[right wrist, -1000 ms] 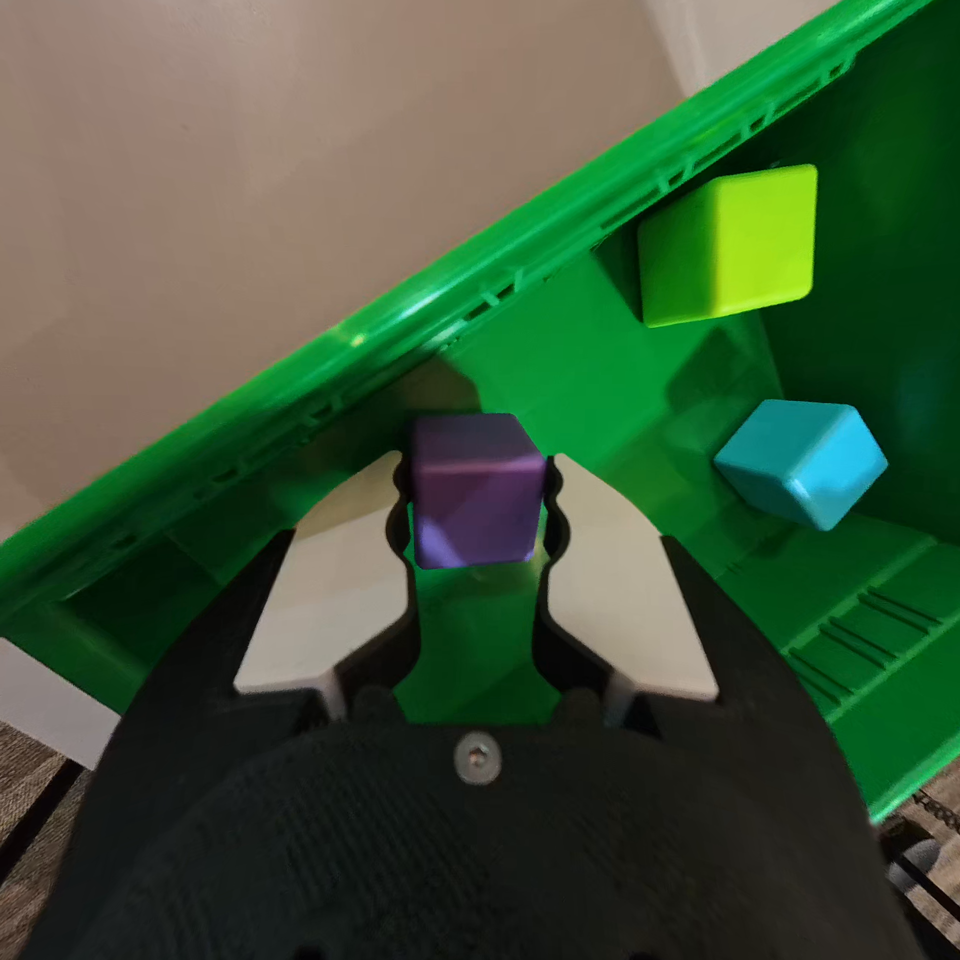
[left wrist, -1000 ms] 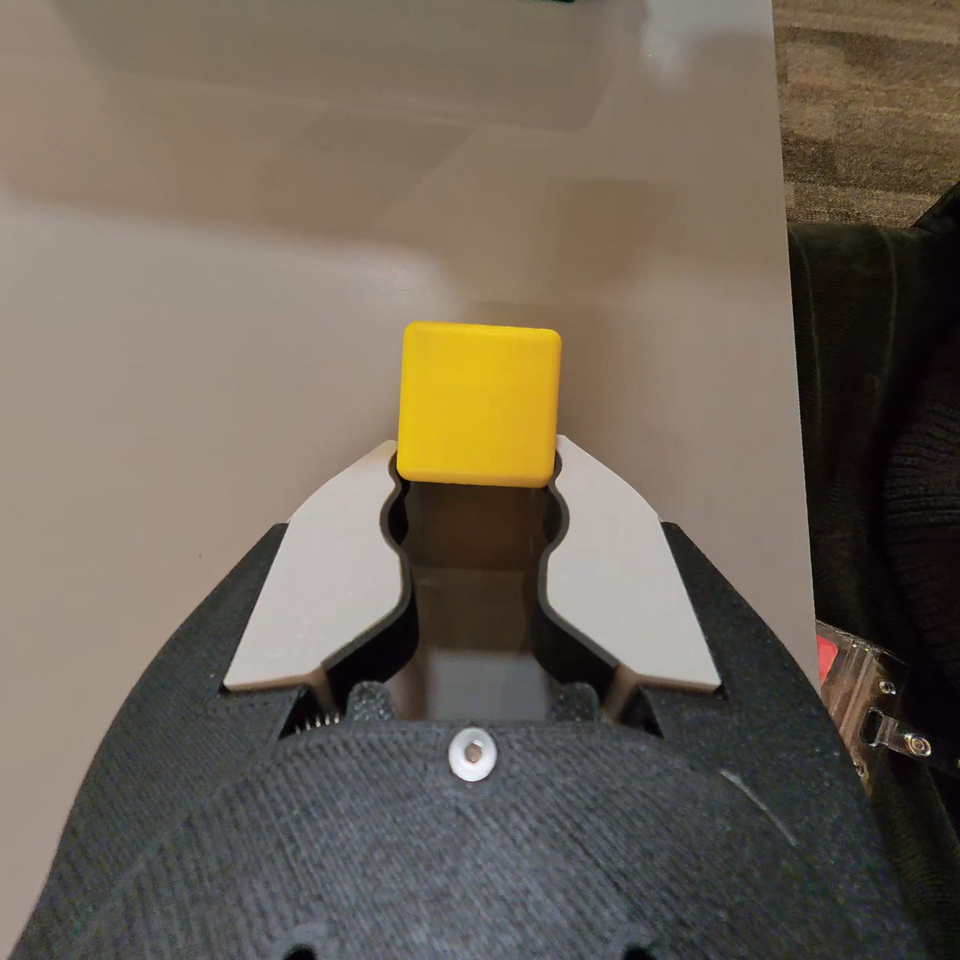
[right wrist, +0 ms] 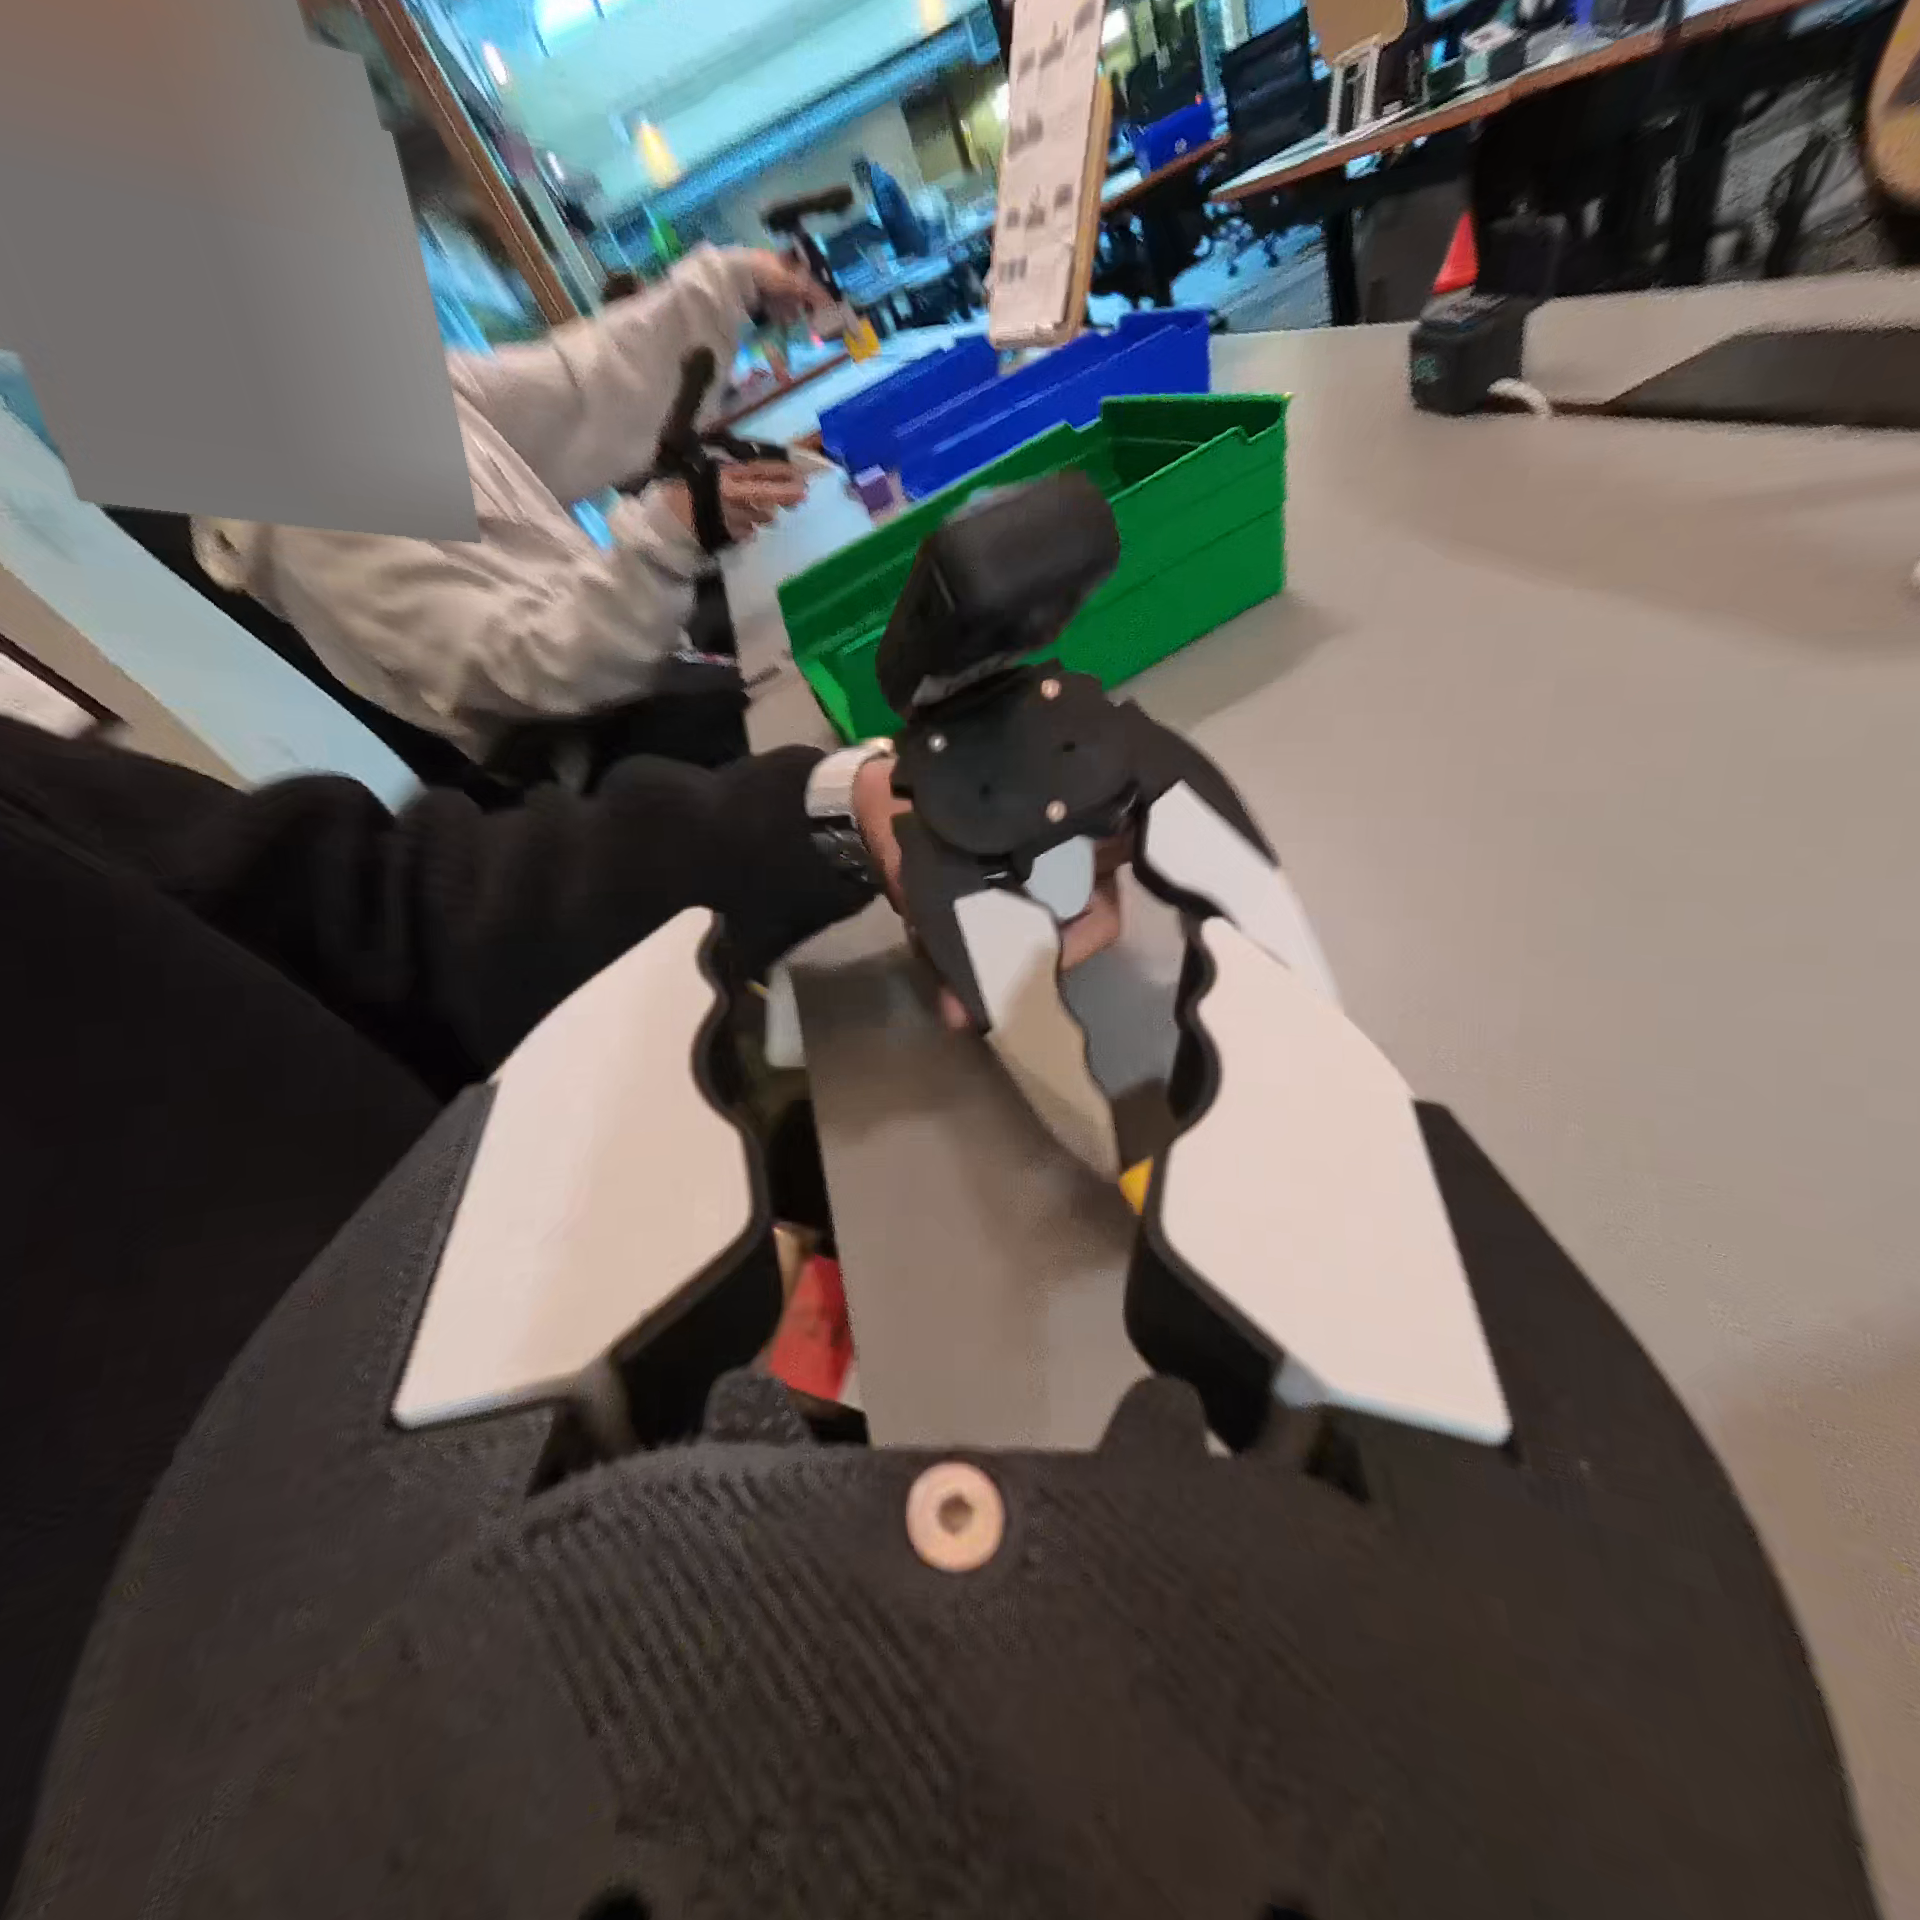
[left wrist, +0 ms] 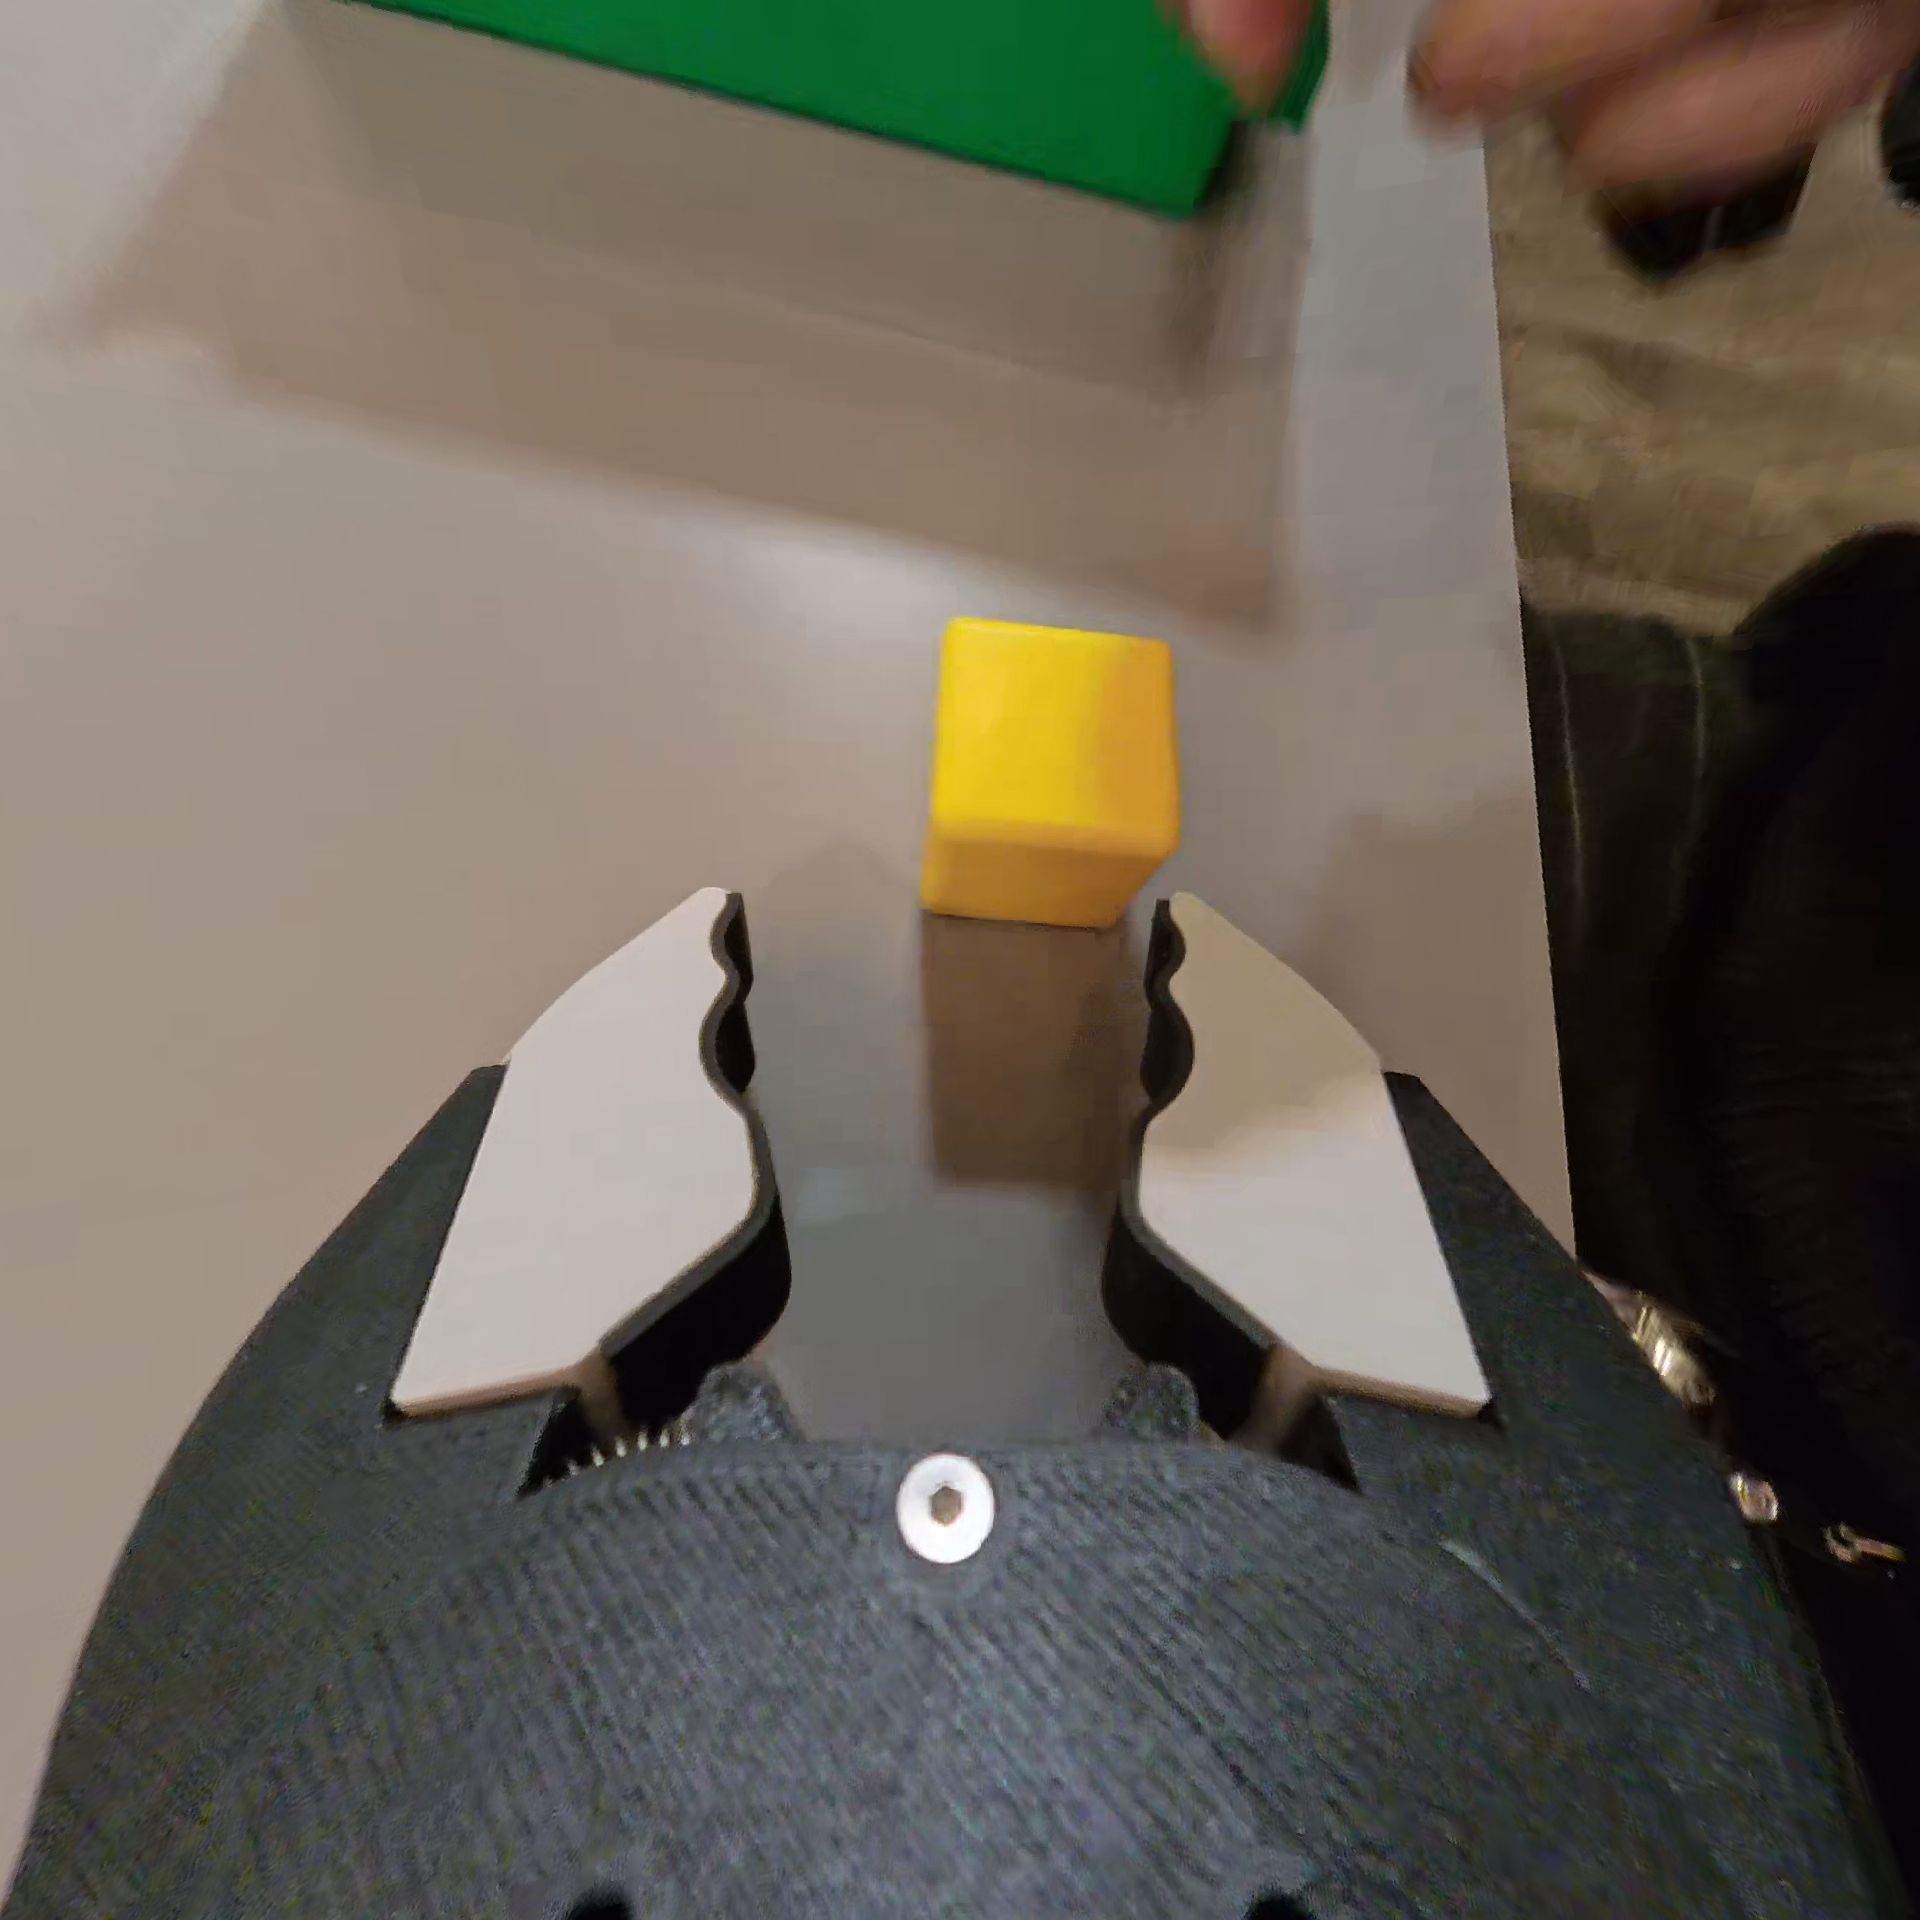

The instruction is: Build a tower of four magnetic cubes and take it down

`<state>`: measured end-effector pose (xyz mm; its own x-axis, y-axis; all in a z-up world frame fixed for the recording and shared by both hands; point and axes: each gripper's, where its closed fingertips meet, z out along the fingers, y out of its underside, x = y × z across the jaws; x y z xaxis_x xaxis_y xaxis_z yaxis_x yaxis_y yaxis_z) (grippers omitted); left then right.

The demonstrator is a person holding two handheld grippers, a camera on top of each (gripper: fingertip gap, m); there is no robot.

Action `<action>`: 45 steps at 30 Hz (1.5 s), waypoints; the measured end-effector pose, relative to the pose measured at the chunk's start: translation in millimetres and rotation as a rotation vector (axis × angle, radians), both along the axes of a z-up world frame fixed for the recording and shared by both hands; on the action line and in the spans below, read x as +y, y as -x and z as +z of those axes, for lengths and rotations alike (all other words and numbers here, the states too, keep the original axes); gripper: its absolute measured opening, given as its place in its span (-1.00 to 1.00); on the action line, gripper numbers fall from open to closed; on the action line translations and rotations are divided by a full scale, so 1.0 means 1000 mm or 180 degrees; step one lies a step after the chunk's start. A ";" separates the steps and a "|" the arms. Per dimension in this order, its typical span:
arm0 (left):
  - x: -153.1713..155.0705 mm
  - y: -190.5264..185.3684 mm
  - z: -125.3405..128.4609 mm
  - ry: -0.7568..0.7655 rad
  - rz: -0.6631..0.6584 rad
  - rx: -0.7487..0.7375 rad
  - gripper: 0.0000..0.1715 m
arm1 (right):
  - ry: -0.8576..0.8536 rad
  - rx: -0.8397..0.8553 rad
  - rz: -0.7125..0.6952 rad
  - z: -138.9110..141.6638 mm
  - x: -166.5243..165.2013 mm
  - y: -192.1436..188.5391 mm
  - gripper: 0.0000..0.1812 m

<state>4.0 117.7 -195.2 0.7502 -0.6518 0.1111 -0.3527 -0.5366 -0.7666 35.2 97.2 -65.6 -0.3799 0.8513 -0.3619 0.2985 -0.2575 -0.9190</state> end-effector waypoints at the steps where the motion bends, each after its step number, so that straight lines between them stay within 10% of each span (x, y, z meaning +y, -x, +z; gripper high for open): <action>1: 0.004 0.005 0.007 -0.0070 0.0104 -0.0156 -0.13 | 0.0194 -0.0015 0.0027 -0.006 -0.001 0.003 -0.10; 18: 0.031 0.045 0.035 -0.0511 0.0885 -0.0770 -0.35 | -0.1728 -0.0825 -0.0007 -0.121 0.018 0.009 -0.06; 37: 0.033 0.046 0.033 -0.0466 0.0927 -0.0746 -0.33 | -0.2345 -0.0811 0.0383 -0.135 0.005 -0.003 -0.52; 45: 0.033 0.044 0.032 -0.0460 0.0903 -0.0694 -0.34 | -0.2374 -0.0551 0.0324 -0.125 -0.001 0.004 -0.33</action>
